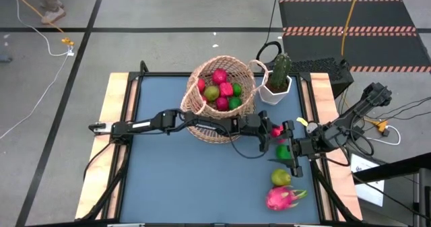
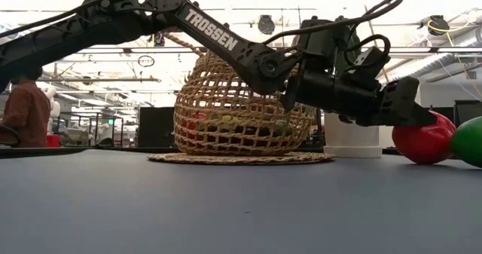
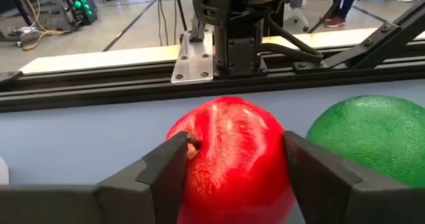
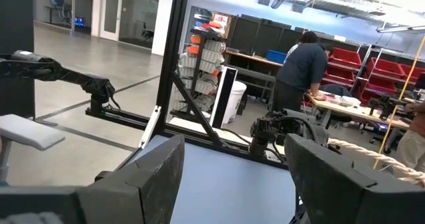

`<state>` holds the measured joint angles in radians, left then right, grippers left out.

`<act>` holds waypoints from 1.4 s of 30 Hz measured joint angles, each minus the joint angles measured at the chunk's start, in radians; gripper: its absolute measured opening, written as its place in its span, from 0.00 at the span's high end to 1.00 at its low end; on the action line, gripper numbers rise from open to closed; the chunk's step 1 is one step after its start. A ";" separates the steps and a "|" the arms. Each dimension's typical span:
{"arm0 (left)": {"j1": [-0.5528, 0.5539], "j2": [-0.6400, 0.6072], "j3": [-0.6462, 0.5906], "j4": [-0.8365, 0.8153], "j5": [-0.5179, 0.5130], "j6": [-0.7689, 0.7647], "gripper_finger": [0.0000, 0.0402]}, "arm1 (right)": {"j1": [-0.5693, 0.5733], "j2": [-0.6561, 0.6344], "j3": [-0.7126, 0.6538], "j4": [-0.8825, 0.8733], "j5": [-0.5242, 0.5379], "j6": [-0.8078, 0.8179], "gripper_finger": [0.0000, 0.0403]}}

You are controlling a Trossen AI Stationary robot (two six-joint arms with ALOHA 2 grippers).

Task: Build produce basket
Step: Put the red apple into the brown basket

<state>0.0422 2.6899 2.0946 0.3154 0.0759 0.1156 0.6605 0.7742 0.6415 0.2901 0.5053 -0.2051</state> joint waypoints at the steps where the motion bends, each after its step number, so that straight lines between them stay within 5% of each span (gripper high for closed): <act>1: -0.002 -0.004 -0.001 0.001 -0.002 0.007 0.43 | 0.000 0.000 0.000 0.000 0.000 0.000 0.37; 9: -0.044 -0.115 -0.006 -0.126 -0.008 0.119 0.37 | 0.003 -0.003 0.000 0.013 0.122 -0.087 0.37; 19: -0.114 -0.257 -0.005 -0.345 -0.006 0.179 0.58 | 0.003 -0.008 0.000 0.043 0.179 -0.174 0.37; 23: -0.125 -0.275 0.000 -0.403 -0.138 0.143 0.61 | 0.003 -0.009 0.000 0.028 0.176 -0.141 0.37; 26: -0.106 -0.251 -0.004 -0.430 -0.188 0.094 0.54 | 0.003 -0.009 0.000 0.014 0.176 -0.123 0.37; 29: -0.084 -0.250 -0.012 -0.441 -0.087 0.065 0.42 | 0.003 -0.009 0.000 0.012 0.176 -0.110 0.37; 32: -0.082 -0.256 -0.062 -0.425 0.029 0.183 0.26 | 0.003 -0.009 0.000 0.011 0.176 -0.095 0.37; 37: -0.101 -0.248 -0.093 -0.434 0.068 0.287 0.04 | 0.003 -0.009 0.000 -0.003 0.176 -0.066 0.37; 42: -0.130 -0.255 -0.088 -0.483 0.241 0.338 0.04 | 0.003 -0.009 0.000 -0.032 0.175 -0.026 0.37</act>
<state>-0.0876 2.4345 2.0063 -0.1676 0.3165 0.4539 0.6639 0.7655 0.6414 0.2579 0.6807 -0.2315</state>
